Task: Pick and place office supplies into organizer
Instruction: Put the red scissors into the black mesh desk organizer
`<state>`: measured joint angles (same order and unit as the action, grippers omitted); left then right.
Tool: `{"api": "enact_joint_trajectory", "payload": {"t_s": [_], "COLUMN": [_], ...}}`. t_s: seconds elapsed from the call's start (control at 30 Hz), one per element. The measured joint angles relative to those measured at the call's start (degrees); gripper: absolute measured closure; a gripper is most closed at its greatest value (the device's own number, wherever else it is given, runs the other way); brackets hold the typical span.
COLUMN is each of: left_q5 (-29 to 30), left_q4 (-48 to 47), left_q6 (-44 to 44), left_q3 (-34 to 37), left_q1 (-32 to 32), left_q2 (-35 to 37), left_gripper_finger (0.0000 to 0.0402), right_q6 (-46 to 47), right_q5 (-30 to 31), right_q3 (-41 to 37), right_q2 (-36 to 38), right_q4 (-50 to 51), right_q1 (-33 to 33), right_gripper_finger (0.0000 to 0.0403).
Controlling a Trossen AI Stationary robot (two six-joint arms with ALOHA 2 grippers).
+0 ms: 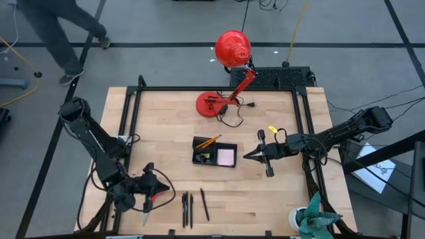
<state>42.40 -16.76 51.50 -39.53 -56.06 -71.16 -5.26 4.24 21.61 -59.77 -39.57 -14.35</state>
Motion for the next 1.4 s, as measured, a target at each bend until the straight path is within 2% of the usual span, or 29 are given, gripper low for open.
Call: {"api": "enact_joint_trajectory", "payload": {"t_s": [0.27, 0.53, 0.63, 0.73, 0.87, 0.97, 1.07, 1.23, 1.4], "left_q5": [1.0, -10.7, -12.7, -14.4, -18.3, -21.7, -23.2, -24.4, -23.5], "left_q4": [8.1, 23.8, 24.0, 17.9, 1.8, -9.1, -18.6, -30.7, -32.9], "left_q6": [-1.7, -6.4, -2.9, 6.8, 21.0, 27.8, 27.8, 22.3, 17.0], "left_q3": [0.0, 0.0, 0.0, -0.1, -1.8, -4.0, -7.1, -12.1, -12.6], "left_q1": [4.1, 8.6, 8.2, 6.4, 2.8, 1.9, 2.4, 4.8, 7.2], "left_q2": [-1.4, -12.5, -15.3, -15.8, -15.4, -14.7, -14.2, -14.2, -14.2], "left_gripper_finger": [0.0378, 0.0378, 0.0378, 0.0378, 0.0378, 0.0378, 0.0378, 0.0377, 0.0343], "right_q6": [-0.1, 7.1, 10.2, 9.8, 7.3, 5.8, 5.4, 3.5, 3.0], "right_q5": [0.0, 0.0, 0.1, 0.1, 0.1, 0.1, 0.2, 0.3, 0.3], "right_q3": [0.0, 0.0, 0.0, 0.0, 0.0, 0.0, 0.0, 0.0, 0.0], "right_q2": [0.0, 0.0, 0.0, 0.0, 0.0, 0.0, 0.0, 0.0, 0.0], "right_q4": [-4.8, -7.3, -7.3, -7.4, -7.8, -7.8, -8.2, -8.9, -8.6], "right_q1": [0.0, 0.0, -0.4, -1.8, -3.0, -3.0, -2.9, -2.8, -2.7], "right_gripper_finger": [0.0399, 0.0399, 0.0399, 0.0399, 0.0399, 0.0399, 0.0399, 0.0399, 0.0399]}}
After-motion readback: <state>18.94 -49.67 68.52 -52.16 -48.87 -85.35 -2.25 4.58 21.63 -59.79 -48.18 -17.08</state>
